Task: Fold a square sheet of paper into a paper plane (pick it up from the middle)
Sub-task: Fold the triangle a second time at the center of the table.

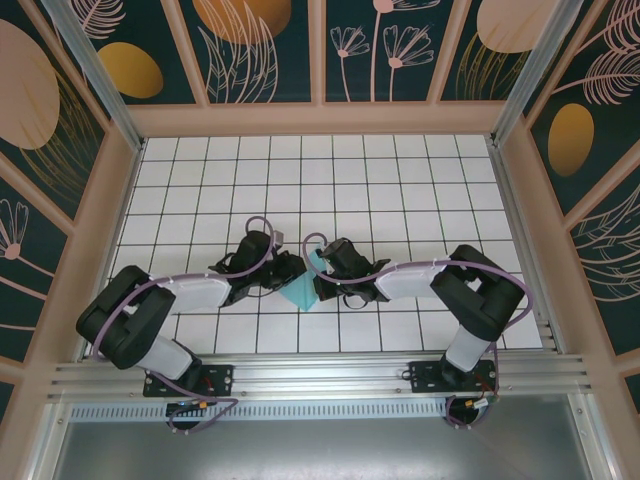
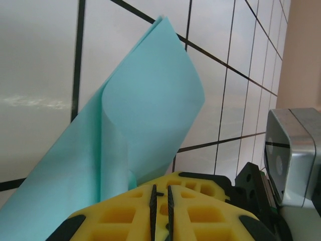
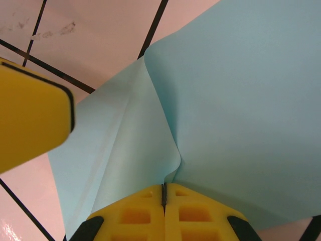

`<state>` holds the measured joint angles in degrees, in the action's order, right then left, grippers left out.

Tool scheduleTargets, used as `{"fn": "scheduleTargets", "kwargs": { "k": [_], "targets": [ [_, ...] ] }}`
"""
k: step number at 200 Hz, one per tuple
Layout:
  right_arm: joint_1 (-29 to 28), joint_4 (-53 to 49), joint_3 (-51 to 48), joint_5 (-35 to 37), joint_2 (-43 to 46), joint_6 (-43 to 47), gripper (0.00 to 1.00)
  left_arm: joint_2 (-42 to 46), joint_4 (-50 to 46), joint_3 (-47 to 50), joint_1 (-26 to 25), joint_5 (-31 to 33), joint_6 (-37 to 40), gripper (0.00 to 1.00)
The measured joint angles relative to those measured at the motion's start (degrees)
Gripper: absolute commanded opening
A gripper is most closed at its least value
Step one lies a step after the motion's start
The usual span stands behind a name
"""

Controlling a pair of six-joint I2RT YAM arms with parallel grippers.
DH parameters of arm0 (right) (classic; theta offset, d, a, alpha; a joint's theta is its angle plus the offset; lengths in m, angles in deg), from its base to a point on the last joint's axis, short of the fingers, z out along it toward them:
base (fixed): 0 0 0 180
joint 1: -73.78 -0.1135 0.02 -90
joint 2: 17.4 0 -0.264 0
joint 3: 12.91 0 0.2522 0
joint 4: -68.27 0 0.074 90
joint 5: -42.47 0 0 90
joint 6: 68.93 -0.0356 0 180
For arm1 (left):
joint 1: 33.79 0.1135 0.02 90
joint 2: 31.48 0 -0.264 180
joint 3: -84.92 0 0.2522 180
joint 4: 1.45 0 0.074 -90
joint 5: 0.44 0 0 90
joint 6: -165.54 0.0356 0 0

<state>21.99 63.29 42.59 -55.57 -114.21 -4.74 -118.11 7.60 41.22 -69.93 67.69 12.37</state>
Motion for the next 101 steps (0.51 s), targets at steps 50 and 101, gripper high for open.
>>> {"fn": "scheduleTargets", "kwargs": {
  "k": [50, 101],
  "targets": [
    [0.07, 0.02, 0.00, -0.26, 0.00, -0.02, 0.00, -4.66, 1.22, -1.84, 0.00, -0.42, -0.09, 0.15],
    [0.28, 0.04, 0.00, -0.63, 0.00, -0.04, 0.00, -7.15, 1.49, -1.92, 0.00, -0.22, -0.07, 0.16]
  ]
}}
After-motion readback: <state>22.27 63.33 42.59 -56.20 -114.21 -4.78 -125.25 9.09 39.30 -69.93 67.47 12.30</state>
